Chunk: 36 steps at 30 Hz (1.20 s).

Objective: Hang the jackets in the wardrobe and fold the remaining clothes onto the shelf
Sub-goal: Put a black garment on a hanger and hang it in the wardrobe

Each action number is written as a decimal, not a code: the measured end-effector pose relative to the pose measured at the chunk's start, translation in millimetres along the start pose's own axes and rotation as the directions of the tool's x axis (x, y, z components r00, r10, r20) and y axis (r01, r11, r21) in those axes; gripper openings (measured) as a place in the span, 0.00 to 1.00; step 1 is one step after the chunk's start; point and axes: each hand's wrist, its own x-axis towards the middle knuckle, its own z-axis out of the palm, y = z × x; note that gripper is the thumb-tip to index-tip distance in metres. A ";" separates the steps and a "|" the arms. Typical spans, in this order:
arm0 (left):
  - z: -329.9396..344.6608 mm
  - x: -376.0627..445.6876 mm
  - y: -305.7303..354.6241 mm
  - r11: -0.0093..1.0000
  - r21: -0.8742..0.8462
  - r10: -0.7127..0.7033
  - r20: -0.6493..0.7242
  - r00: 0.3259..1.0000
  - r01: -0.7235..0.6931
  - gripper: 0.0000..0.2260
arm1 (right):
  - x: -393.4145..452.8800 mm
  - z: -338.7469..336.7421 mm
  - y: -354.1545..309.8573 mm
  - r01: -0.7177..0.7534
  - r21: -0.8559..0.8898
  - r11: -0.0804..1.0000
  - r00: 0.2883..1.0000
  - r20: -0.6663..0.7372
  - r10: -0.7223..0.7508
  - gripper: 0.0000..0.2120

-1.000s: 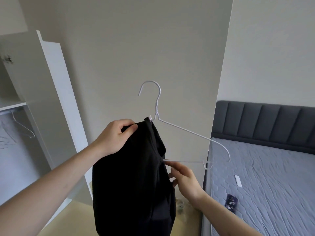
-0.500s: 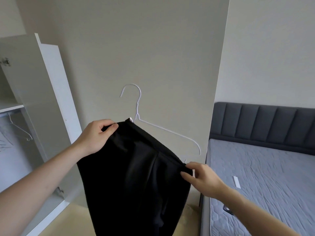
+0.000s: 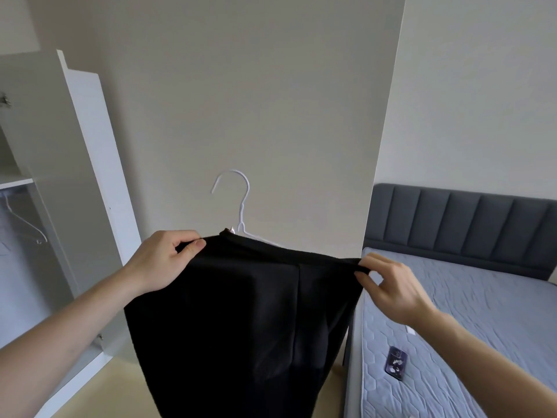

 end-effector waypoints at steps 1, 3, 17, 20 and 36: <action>0.6 -3.2 -1.2 1.000 0.027 0.008 0.009 1.000 -0.008 0.14 | 1.4 -3.0 0.7 0.011 -0.009 1.000 1.000 -0.006 -0.011 0.07; 4.4 -8.5 -0.8 0.994 0.103 0.042 0.038 0.998 -0.046 0.14 | 5.2 -5.1 0.6 -0.015 -0.003 1.000 0.999 -0.038 0.015 0.07; 55.7 -4.3 10.7 0.957 0.283 -0.082 0.077 0.994 0.057 0.12 | 38.8 19.9 -133.7 -0.108 0.561 0.821 0.993 0.028 0.111 0.14; 63.1 -9.3 14.2 0.979 0.180 -0.096 0.000 0.995 0.094 0.12 | 17.6 44.4 -139.5 -0.050 0.477 0.878 0.980 0.195 -0.050 0.12; 56.2 -24.3 41.0 0.983 -0.141 -0.137 -0.152 0.979 0.116 0.15 | 34.1 -4.9 -37.5 -0.022 0.257 0.966 0.999 0.032 0.014 0.24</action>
